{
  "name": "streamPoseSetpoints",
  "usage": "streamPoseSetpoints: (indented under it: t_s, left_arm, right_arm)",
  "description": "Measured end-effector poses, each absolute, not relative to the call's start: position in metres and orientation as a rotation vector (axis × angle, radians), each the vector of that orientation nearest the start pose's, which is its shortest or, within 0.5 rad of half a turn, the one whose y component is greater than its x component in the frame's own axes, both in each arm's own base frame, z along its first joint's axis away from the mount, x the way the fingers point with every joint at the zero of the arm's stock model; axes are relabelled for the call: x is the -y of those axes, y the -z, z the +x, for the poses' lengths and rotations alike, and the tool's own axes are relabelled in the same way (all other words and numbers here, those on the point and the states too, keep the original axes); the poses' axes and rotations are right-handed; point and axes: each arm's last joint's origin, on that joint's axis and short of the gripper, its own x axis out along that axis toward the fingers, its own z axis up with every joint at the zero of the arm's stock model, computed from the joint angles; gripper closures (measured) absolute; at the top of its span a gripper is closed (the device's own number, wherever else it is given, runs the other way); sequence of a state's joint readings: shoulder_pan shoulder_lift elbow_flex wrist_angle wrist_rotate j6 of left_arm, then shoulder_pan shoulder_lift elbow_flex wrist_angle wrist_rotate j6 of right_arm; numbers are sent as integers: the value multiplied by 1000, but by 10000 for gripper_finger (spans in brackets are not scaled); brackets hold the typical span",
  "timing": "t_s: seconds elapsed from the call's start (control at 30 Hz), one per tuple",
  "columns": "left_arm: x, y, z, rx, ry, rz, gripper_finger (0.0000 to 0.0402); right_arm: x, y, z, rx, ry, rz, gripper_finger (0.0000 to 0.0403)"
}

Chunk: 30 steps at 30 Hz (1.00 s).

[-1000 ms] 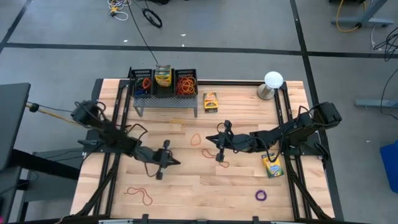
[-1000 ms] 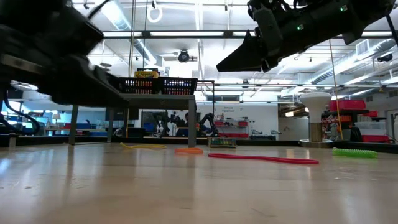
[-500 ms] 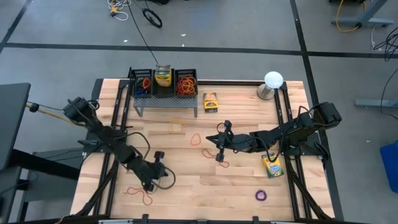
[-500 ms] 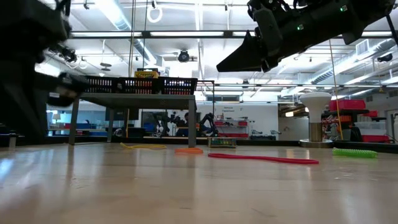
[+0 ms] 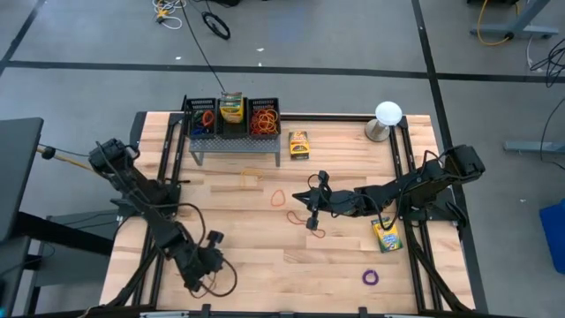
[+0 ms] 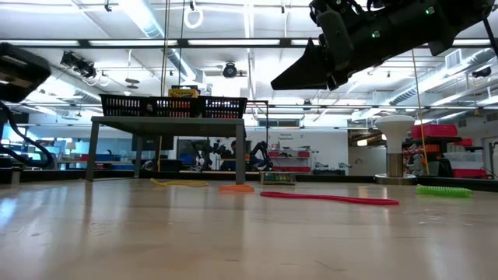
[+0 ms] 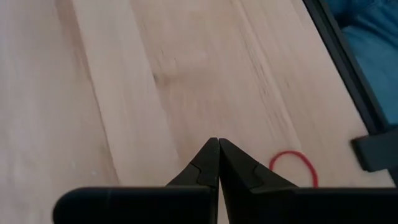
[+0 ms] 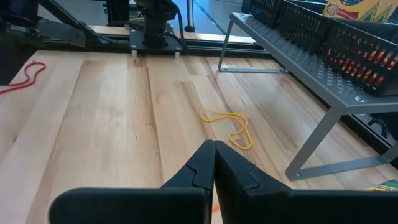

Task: Pick & Place Office Desk Supplies
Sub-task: Put the red rubber band into the right black bin

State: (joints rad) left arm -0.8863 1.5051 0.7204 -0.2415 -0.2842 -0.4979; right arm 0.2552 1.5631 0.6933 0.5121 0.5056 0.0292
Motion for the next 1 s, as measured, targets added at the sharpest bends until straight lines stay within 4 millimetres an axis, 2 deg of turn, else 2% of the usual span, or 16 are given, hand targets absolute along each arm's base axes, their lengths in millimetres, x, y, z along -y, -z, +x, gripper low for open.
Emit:
streamPoseSetpoints:
  t_s: [0.17,0.37,0.63,0.77,0.87,1.0]
  left_arm:
    - [208,-155,169,-979,276,23,393]
    - [217,-155,157,-987,318,23,393]
    - [219,-154,155,-1060,314,-109,393]
    - [220,-155,150,-1116,314,-108,393]
    - [219,-162,149,-1176,264,-63,393]
    - [222,-182,151,-1199,184,-30,393]
  right_arm:
    - [-64,-186,303,-329,253,-104,389]
    - [-65,-186,303,-329,252,-104,389]
    - [-64,-186,303,-329,252,-105,389]
    - [-64,-186,303,-329,252,-104,389]
    - [-64,-186,303,-329,253,-104,389]
    - [-65,-186,303,-329,252,-105,389]
